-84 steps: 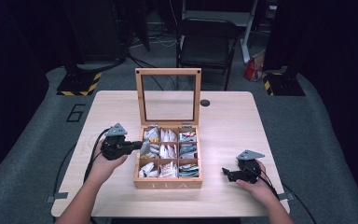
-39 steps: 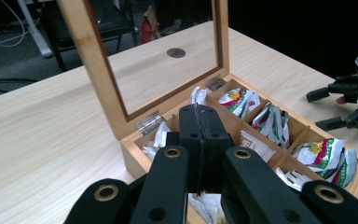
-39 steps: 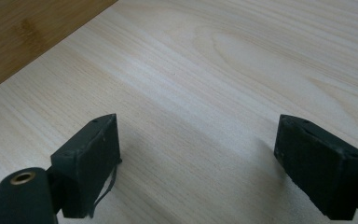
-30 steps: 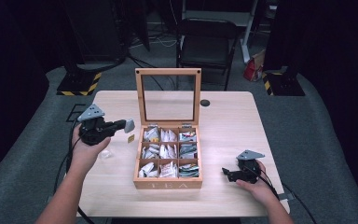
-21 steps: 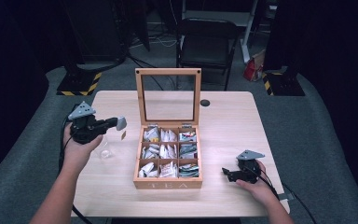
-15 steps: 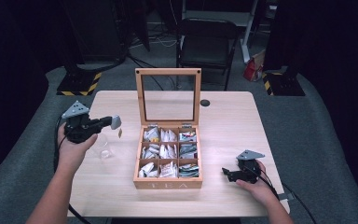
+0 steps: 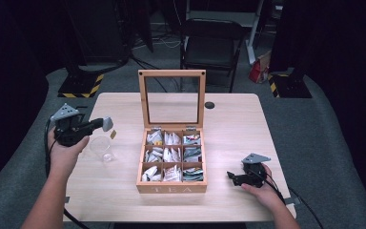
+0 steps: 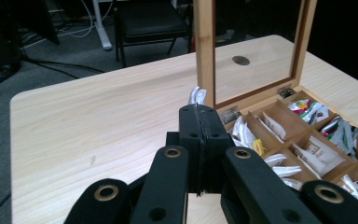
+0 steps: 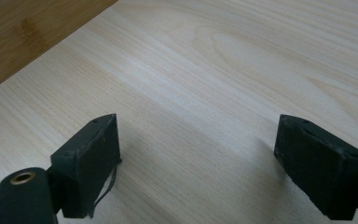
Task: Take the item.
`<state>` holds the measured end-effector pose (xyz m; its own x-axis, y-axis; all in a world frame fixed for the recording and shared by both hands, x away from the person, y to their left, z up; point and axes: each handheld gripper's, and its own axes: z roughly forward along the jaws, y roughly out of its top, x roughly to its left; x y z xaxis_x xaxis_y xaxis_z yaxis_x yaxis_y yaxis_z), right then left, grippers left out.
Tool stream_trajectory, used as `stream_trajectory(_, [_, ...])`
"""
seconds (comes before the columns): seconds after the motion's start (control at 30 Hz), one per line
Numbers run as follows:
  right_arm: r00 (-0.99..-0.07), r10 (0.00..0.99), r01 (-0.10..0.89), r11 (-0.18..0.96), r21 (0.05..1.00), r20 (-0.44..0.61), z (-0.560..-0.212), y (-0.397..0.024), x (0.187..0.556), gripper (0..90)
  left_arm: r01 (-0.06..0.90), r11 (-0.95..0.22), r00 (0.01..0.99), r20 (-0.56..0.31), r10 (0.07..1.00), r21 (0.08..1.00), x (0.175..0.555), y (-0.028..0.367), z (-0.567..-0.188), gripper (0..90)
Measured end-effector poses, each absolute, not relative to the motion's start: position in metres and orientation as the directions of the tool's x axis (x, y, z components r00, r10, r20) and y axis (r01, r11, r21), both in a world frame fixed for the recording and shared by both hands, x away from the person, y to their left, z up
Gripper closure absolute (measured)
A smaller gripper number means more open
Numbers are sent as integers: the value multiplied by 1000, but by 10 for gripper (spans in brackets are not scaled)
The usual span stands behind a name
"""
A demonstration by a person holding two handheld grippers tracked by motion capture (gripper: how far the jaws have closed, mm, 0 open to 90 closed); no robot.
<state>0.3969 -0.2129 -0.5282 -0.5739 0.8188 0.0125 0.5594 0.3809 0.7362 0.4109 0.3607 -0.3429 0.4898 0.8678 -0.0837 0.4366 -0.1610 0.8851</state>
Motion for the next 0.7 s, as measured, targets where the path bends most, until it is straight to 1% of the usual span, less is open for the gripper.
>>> stream_trajectory(0.33, [-574, 818, 558, 382, 736, 11, -528, -213, 397, 136, 447, -126, 433, -92, 897, 885, 408, 379, -348, 899])
stream_trajectory(0.7, [-574, 819, 559, 382, 736, 11, -528, -213, 397, 136, 464, -107, 396, -98, 913, 879, 408, 391, -358, 899])
